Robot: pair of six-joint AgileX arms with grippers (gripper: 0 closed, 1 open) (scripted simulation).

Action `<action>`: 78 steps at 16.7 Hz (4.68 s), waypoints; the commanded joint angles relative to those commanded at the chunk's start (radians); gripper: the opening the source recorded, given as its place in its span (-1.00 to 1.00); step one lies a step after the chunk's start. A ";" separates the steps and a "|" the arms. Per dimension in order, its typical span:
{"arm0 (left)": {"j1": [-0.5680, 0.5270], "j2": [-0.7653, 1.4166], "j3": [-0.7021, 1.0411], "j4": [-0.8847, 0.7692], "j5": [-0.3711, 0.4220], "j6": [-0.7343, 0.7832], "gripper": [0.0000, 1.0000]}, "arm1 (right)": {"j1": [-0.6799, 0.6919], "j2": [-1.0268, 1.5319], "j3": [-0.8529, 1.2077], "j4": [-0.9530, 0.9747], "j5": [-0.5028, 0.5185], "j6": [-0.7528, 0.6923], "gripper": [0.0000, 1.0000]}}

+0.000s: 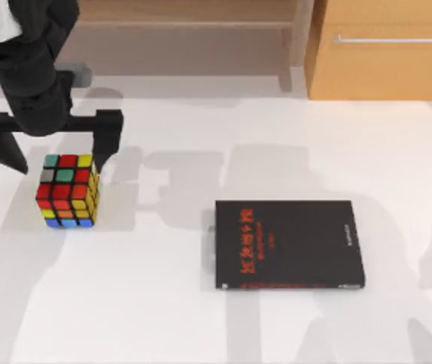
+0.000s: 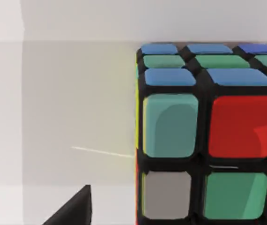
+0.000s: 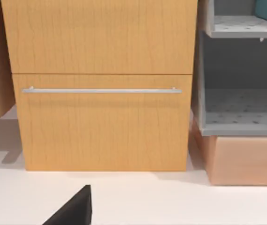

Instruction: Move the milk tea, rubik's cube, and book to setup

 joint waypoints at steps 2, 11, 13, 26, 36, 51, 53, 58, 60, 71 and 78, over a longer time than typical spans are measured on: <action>0.000 0.016 -0.051 0.071 0.000 0.000 1.00 | 0.000 0.000 0.000 0.000 0.000 0.000 1.00; -0.001 0.028 -0.079 0.102 0.000 0.000 0.40 | 0.000 0.000 0.000 0.000 0.000 0.000 1.00; -0.001 0.028 -0.079 0.102 0.000 0.000 0.10 | 0.000 0.000 0.000 0.000 0.000 0.000 1.00; -0.001 0.028 -0.079 0.102 0.000 0.000 -1.00 | 0.000 0.000 0.000 0.000 0.000 0.000 1.00; -0.001 -0.004 -0.001 -0.005 0.000 -0.001 -1.00 | 0.000 0.000 0.000 0.000 0.000 0.000 1.00; 0.073 -0.320 -0.134 0.386 0.152 0.171 -1.00 | 0.000 0.000 0.000 0.000 0.000 0.000 1.00; 0.128 -0.410 -0.151 0.573 0.173 0.195 -1.00 | 0.000 0.000 0.000 0.000 0.000 0.000 1.00; 0.319 -0.563 -0.181 1.020 0.183 0.188 -1.00 | 0.000 0.000 0.000 0.000 0.000 0.000 1.00; 0.372 -0.568 -0.196 1.131 0.188 0.187 -1.00 | 0.000 0.000 0.000 0.000 0.000 0.000 1.00; 0.391 -0.533 -0.175 1.263 0.217 0.202 -1.00 | 0.000 0.000 0.000 0.000 0.000 0.000 1.00; 0.356 -0.266 0.126 1.275 0.205 0.191 -1.00 | 0.000 0.000 0.000 0.000 0.000 0.000 1.00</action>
